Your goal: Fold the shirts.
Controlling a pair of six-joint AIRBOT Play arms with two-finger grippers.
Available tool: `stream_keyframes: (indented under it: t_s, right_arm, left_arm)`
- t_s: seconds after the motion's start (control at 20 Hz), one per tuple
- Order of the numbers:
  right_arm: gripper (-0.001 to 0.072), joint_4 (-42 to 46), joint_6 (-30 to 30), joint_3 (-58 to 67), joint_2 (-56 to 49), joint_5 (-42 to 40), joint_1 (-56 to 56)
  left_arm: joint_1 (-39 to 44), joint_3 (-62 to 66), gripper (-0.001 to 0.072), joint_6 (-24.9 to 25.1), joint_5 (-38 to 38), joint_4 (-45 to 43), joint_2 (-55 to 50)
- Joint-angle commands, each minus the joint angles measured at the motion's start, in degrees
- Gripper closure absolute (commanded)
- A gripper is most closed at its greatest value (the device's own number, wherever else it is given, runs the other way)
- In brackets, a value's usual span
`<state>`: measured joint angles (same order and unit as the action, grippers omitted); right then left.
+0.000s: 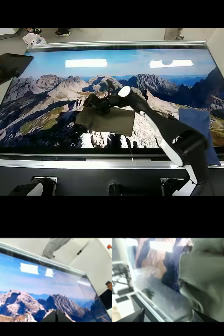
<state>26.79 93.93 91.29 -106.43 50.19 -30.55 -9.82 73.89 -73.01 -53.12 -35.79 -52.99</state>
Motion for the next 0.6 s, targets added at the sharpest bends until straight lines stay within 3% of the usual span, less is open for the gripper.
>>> stream_keyframes:
  t_s: [0.0, 0.15, 0.25, 0.35, 0.45, 0.55]
  right_arm:
    - [0.0040, -0.87, -0.28, 0.07, -0.44, -1.44, 1.29]
    - [0.0037, 15.54, 0.00, 0.04, 5.99, 13.70, 10.05]
    - [0.0039, 32.83, 1.01, 0.04, 9.68, 26.43, 17.11]
    - [0.0110, 45.75, 1.92, -1.51, 10.67, 35.82, 23.87]
    - [0.0123, 41.48, 2.29, -7.52, 10.67, 37.44, 28.20]
    - [0.0121, 32.92, 0.31, -14.95, 10.60, 31.06, 27.52]
  left_arm:
    - [-1.05, -0.02, 0.0683, -0.52, -2.67, -0.61, 2.89]
    - [-1.05, -0.02, 0.0683, -0.52, -2.82, -3.67, 2.62]
    - [-1.05, -0.02, 0.0683, -0.52, -2.82, -5.29, 2.62]
    - [-1.05, -0.02, 0.0683, -0.52, -2.93, -5.44, 2.64]
    - [-1.05, -0.02, 0.0683, -0.52, -3.02, -5.44, 2.62]
    - [-1.05, -0.04, 0.0683, -0.55, -2.99, -5.44, 2.60]
